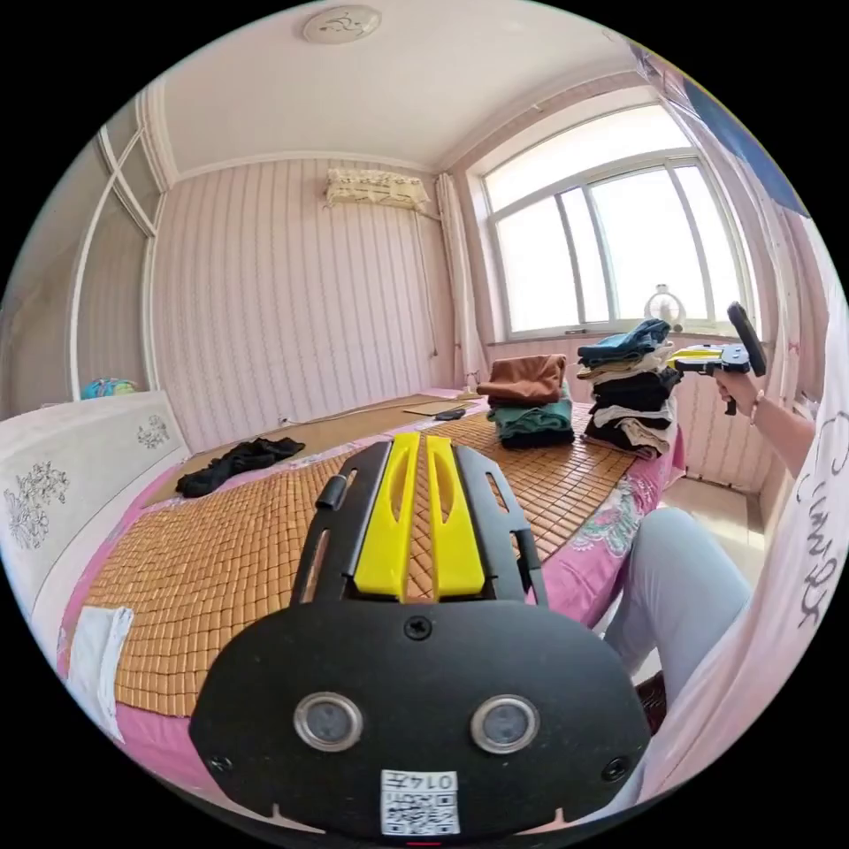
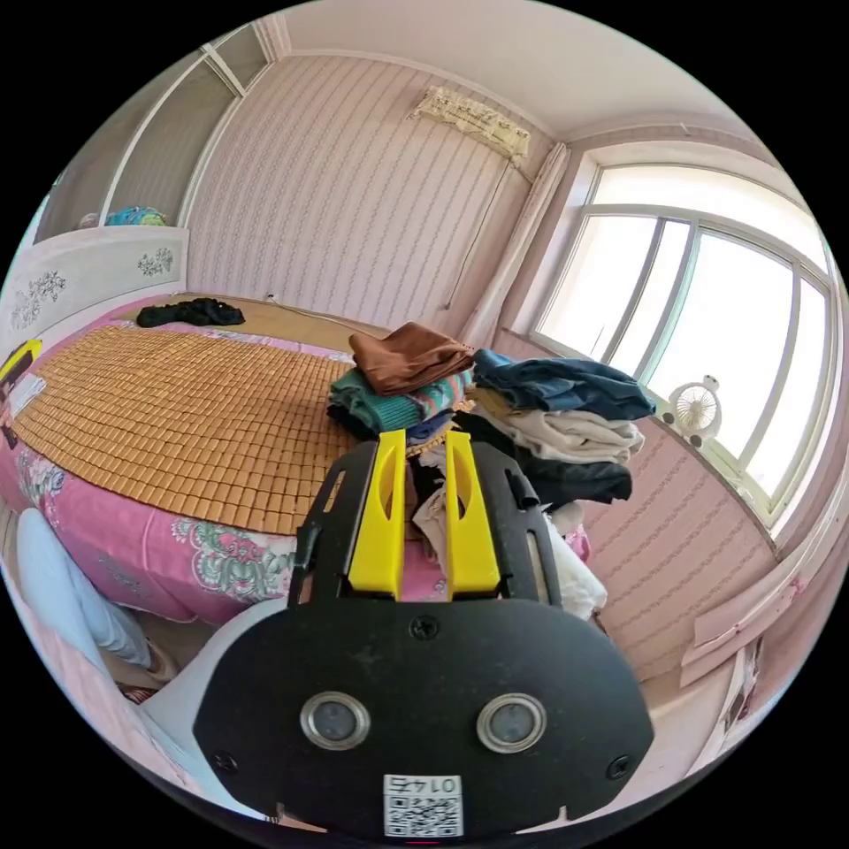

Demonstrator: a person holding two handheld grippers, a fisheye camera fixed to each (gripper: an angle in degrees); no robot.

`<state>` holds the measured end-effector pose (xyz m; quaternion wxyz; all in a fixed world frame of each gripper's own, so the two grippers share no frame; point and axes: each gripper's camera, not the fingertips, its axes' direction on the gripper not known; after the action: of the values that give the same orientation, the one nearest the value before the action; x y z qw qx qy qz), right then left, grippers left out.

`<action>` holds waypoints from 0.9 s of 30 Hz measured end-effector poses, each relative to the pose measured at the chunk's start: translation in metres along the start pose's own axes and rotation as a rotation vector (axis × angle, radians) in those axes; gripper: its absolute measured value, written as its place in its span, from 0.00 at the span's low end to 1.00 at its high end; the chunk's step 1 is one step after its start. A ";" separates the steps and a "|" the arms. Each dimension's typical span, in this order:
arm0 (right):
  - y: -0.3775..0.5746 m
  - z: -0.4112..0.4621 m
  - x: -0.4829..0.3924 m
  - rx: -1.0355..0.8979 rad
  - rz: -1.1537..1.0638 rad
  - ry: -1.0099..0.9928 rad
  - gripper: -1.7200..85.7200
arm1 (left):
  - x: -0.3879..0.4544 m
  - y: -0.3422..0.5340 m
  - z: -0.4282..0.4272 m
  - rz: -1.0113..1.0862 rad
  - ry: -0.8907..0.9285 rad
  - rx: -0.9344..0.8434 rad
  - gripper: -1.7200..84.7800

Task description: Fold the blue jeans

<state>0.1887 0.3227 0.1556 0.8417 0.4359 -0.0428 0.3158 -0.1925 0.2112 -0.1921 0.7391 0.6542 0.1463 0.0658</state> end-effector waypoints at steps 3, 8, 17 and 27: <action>-0.038 0.000 0.049 -0.017 -0.032 0.029 0.18 | 0.081 -0.027 0.069 -0.023 0.239 0.026 0.07; -0.076 -0.012 0.125 0.090 0.055 0.003 0.18 | 0.219 -0.087 0.189 0.073 0.466 -0.003 0.16; -0.111 0.014 0.207 -0.014 0.164 0.023 0.18 | 0.427 -0.203 0.345 0.297 0.651 0.050 0.16; -0.121 -0.011 0.253 0.074 0.245 -0.132 0.03 | 0.522 -0.225 0.446 0.199 0.691 -0.211 0.08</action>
<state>0.4566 0.4052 0.1509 0.7755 0.4778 -0.1396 0.3882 0.4162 -0.0909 -0.4373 0.6995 0.5246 0.3152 0.3690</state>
